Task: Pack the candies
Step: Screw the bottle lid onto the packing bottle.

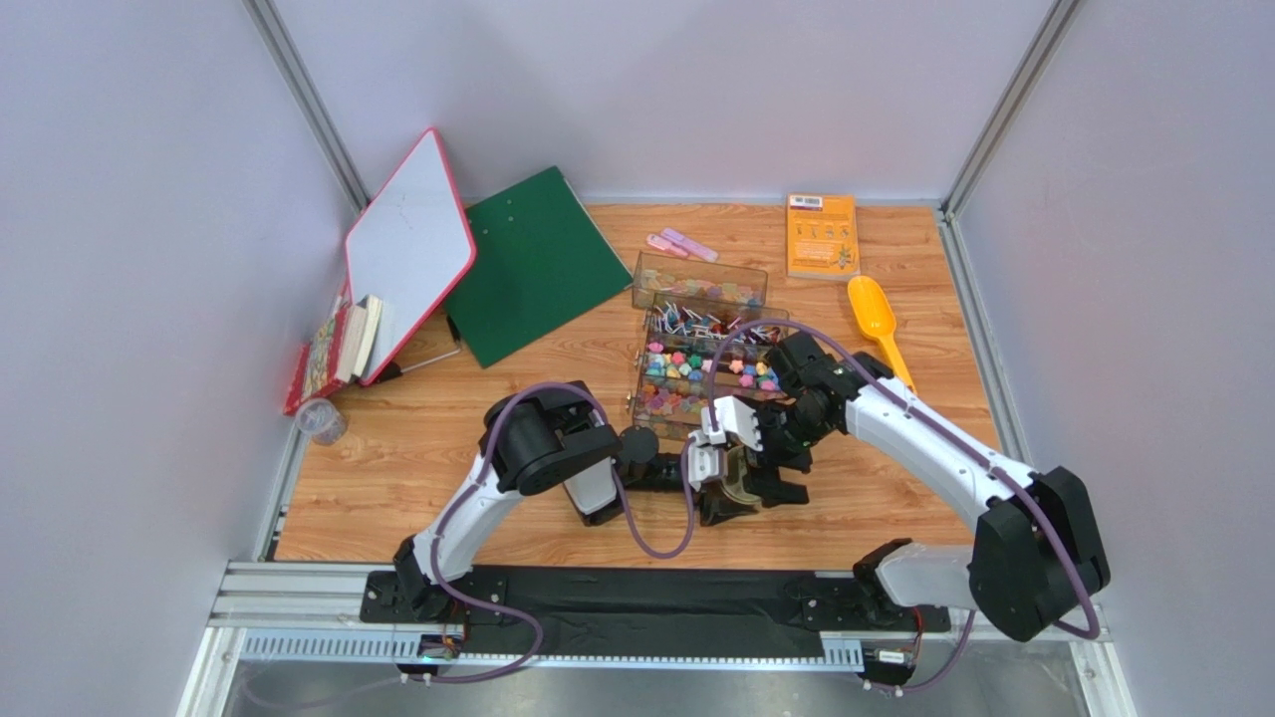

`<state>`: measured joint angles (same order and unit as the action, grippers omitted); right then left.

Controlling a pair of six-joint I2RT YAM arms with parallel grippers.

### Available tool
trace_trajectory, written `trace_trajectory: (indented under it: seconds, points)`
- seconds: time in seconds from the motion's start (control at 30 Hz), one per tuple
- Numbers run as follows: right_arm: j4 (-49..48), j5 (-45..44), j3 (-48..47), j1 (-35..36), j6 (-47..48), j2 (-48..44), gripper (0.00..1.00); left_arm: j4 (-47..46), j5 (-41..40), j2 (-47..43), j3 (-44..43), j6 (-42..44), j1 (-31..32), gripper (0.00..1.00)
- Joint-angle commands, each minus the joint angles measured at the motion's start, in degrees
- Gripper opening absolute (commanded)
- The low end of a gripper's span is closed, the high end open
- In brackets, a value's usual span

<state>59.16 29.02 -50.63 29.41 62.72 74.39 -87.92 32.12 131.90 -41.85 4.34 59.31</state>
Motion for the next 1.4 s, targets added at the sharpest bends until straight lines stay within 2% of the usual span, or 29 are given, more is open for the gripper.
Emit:
trace_trajectory:
  seconds: [0.0, 0.97, 1.2, 1.37]
  points:
    - [2.5, 1.6, 3.1, 0.9, -1.7, -2.9, 1.00, 13.6, -2.2, 4.2, 1.4, 3.0, -2.0, 0.00]
    - [7.7, 5.7, 11.2, 1.8, -5.3, -12.1, 1.00, 13.9, -2.9, 4.6, 0.9, 3.0, -2.2, 0.00]
    - [8.2, -2.7, 7.2, 0.1, -5.2, -14.3, 1.00, 14.5, -1.6, 4.6, 1.0, 3.0, -2.2, 0.00]
    - [7.6, -3.5, 1.4, -1.5, -4.4, -12.6, 1.00, 15.1, -1.2, 5.0, 0.7, 3.1, -2.2, 0.00]
